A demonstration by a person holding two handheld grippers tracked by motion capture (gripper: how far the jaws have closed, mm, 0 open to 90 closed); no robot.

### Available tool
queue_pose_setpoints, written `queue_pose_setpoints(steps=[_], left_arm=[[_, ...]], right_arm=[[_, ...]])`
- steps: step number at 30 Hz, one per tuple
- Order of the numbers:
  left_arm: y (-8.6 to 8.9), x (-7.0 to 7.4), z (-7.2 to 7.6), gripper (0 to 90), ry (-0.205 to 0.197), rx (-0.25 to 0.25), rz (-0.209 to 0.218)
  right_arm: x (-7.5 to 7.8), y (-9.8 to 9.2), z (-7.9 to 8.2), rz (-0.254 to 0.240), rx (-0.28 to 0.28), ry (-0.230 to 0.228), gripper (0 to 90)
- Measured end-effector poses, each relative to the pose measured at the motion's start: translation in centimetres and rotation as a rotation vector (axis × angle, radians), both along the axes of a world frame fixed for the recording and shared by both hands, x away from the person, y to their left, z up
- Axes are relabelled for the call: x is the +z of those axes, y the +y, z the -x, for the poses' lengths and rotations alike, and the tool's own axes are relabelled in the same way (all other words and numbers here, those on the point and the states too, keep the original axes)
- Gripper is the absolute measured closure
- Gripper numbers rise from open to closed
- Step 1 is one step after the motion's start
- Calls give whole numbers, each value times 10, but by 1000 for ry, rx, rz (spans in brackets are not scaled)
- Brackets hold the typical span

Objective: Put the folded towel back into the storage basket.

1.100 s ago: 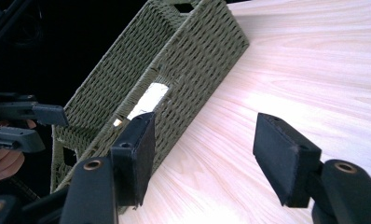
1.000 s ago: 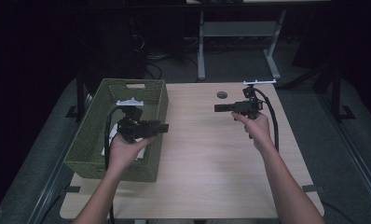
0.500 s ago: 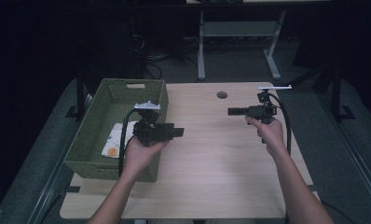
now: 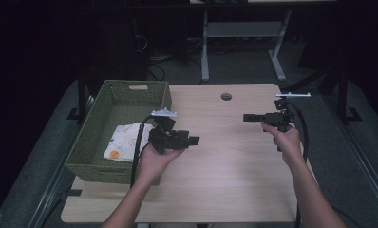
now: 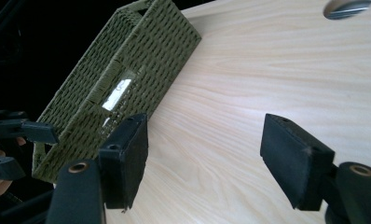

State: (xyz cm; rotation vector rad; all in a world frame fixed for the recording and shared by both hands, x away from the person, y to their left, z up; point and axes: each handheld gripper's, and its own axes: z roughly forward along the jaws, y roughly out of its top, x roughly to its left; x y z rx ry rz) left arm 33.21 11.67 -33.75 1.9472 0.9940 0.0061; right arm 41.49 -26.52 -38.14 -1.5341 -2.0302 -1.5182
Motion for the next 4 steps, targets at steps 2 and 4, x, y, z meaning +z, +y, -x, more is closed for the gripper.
queue_pose_setpoints(steps=[2, 4], left_arm=[[-4, -1, 2, 441, -1, -11, 1], [-7, -1, 3, 440, -3, -19, 0]], right_arm=[[-1, -2, 2, 0, -5, 0, 317], [-4, -9, 5, 9, -13, 1, 315]])
